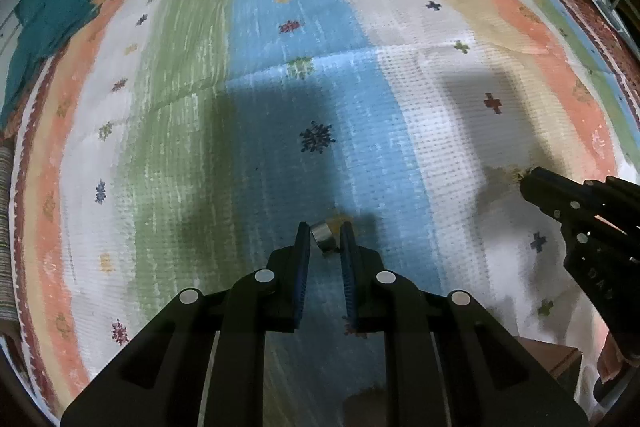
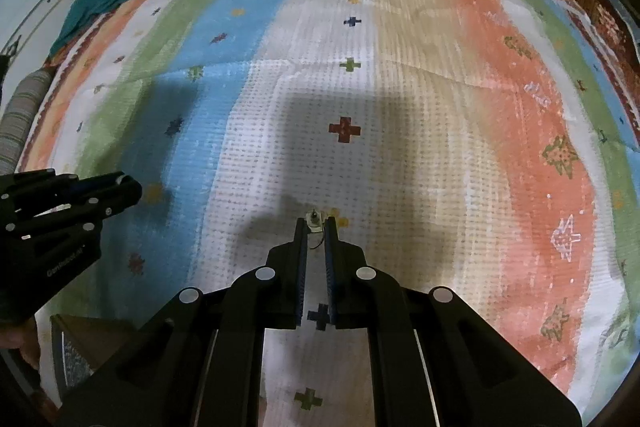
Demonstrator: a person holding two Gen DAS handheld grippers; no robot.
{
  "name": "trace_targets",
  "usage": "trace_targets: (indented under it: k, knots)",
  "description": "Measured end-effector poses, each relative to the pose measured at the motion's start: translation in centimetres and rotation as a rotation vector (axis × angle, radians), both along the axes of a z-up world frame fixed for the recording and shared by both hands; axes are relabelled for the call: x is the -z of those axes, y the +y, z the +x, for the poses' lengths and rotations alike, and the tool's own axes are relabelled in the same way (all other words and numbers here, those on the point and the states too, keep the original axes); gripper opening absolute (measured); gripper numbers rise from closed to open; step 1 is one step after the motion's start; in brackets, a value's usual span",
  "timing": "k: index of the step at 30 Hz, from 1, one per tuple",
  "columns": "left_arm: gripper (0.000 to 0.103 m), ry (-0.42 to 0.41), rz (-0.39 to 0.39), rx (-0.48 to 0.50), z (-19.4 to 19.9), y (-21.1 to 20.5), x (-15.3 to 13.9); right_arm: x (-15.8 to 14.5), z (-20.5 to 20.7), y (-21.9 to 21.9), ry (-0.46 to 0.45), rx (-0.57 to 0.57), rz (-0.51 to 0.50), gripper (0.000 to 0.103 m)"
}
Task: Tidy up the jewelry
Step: 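Lift and carry the silver charm and gold ring over the tin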
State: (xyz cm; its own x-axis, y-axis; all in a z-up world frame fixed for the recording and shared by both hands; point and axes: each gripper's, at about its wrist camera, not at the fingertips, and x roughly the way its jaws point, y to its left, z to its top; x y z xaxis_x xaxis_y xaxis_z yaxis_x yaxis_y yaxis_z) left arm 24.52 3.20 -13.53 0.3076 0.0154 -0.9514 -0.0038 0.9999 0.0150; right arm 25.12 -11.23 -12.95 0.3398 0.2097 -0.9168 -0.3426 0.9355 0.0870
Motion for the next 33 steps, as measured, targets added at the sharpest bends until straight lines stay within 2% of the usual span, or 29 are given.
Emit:
trace_targets:
  k: [23, 33]
  knots:
    - [0.015, -0.065, -0.02, 0.017, -3.3, -1.0, -3.5, -3.0, -3.4, -0.8, -0.083, 0.008, -0.026, 0.01]
    - [0.015, -0.145, -0.054, 0.049, -6.0, -1.7, -7.3, -6.2, -5.7, -0.9, -0.162, -0.01, 0.008, 0.01]
